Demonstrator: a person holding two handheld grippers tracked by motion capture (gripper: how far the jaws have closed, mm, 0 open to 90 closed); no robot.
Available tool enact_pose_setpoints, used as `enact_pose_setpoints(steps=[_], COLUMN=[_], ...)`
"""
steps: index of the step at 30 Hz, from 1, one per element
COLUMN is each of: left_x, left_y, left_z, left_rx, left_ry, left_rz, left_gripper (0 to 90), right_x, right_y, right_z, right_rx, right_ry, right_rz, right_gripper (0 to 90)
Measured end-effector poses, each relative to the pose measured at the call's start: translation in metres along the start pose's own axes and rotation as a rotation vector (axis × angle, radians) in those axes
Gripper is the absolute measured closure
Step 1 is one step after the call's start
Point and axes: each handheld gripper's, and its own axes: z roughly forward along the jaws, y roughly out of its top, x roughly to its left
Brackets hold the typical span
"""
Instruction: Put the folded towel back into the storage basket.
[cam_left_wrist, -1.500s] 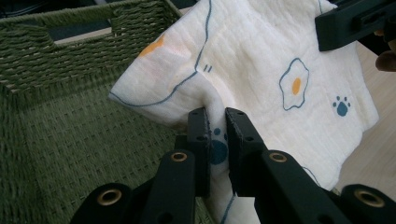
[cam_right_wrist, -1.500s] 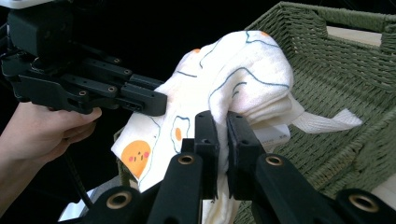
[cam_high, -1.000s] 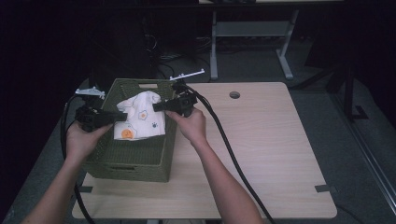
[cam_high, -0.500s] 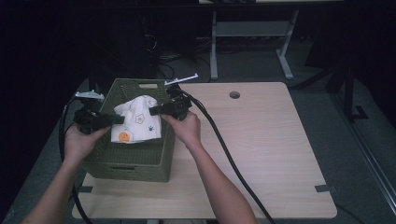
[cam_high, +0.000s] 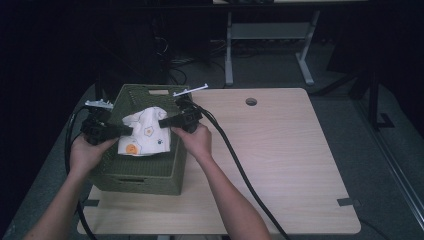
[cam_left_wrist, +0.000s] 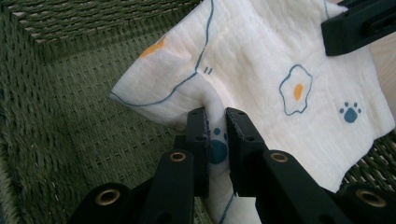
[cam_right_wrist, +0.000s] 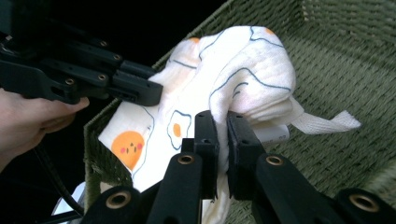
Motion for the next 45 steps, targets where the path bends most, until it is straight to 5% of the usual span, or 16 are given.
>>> enact_pose_setpoints(steps=[21, 24, 26, 32, 45], left_x=[0.005, 0.007, 0.009, 0.008, 0.002], left_y=[0.003, 0.004, 0.006, 0.007, 0.006], left_z=[0.025, 0.03, 0.039, 0.044, 0.035], left_rx=[0.077, 0.08, 0.115, 0.126, 0.105], left_ry=[0.046, 0.066, 0.157, 0.159, 0.152], left_rz=[0.028, 0.031, 0.035, 0.035, 0.039], left_gripper=[79.6, 79.3, 67.2, 65.8, 64.3], right_x=[-0.009, -0.008, -0.008, -0.007, -0.003], right_y=[-0.011, -0.011, -0.011, -0.011, -0.009], right_z=[0.019, 0.021, 0.024, 0.021, 0.007], right_rx=[0.009, 0.009, 0.016, 0.023, 0.019], right_ry=[-0.036, -0.05, -0.108, -0.146, -0.143], right_rz=[0.031, 0.023, 0.017, -0.006, -0.027], right_gripper=[83.5, 82.0, 65.7, 64.2, 64.5])
